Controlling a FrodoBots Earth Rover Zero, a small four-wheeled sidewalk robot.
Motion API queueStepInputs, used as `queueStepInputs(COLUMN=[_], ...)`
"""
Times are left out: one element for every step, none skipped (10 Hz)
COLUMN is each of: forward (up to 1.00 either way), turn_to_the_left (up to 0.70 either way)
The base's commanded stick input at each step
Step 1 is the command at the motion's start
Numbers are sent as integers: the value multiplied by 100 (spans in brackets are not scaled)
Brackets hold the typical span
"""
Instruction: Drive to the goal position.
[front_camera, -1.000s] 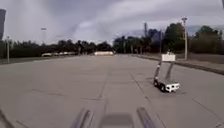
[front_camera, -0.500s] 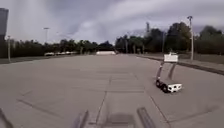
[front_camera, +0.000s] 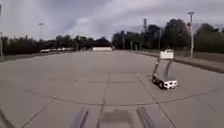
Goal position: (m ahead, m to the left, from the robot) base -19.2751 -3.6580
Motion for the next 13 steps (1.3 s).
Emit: queueStepInputs(forward=[100,100,100,100,100,100,100,100,100,100,100,100,100], turn_to_the_left=[-27,0,0,0,0,0,0,0,0,0,0,0,0])
